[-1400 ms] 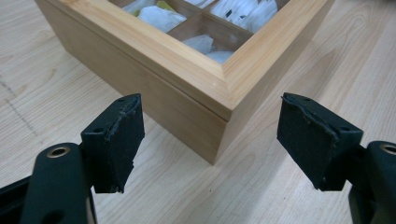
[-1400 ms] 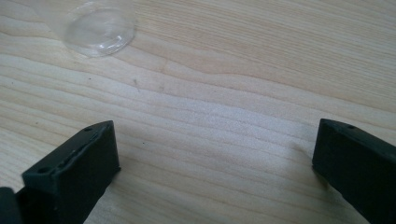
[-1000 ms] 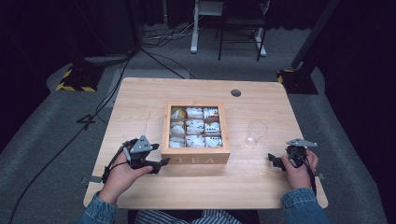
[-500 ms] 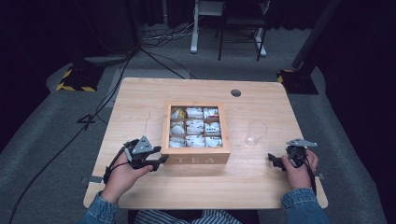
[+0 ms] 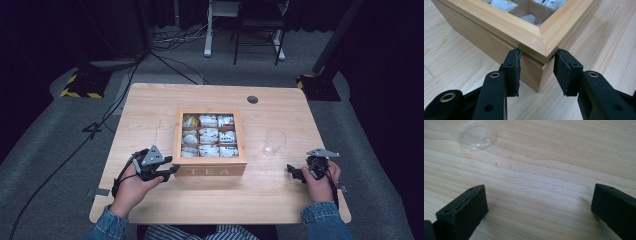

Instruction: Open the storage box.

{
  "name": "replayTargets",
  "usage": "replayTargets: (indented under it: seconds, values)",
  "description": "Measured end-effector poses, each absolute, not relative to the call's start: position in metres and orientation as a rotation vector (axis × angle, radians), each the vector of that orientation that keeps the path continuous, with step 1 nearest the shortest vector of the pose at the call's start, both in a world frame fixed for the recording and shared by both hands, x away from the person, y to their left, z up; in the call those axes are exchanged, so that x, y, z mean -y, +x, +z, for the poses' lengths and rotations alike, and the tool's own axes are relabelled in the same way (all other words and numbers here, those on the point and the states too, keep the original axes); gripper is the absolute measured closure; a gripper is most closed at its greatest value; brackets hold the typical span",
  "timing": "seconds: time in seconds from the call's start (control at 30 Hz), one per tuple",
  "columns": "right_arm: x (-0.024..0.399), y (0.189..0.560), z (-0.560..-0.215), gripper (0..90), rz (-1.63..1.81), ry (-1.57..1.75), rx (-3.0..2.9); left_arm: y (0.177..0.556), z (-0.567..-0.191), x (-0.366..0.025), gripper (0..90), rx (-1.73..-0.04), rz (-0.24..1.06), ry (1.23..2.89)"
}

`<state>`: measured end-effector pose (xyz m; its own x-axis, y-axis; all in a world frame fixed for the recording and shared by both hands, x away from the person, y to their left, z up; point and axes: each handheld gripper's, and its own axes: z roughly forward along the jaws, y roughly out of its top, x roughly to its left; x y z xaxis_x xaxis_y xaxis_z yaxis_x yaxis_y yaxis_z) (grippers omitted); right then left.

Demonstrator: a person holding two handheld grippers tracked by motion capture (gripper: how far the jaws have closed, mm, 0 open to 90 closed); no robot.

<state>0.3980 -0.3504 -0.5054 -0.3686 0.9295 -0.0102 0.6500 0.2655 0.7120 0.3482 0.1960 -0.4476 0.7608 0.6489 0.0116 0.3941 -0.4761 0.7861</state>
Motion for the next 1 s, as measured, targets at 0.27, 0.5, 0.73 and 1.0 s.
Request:
replayTargets:
  seconds: [0.27, 0.5, 0.73, 1.0]
  values:
    - [0.351, 0.396, -0.505, 0.4, 0.882, 1.412, -2.129, 0.348, -0.438, -0.192, 48.0, -0.757, 0.476, 2.091]
    - [0.351, 0.394, -0.505, 0.4, 0.884, 1.4, -2.139, 0.351, -0.43, -0.191, 42.1, -0.74, 0.515, 2.065]
    - [0.351, 0.394, -0.505, 0.4, 0.884, 1.4, -2.139, 0.354, -0.423, -0.191, 40.6, -0.731, 0.535, 2.034]
    - [0.351, 0.394, -0.506, 0.4, 0.884, 1.4, -2.138, 0.361, -0.408, -0.19, 40.6, -0.705, 0.579, 1.989]
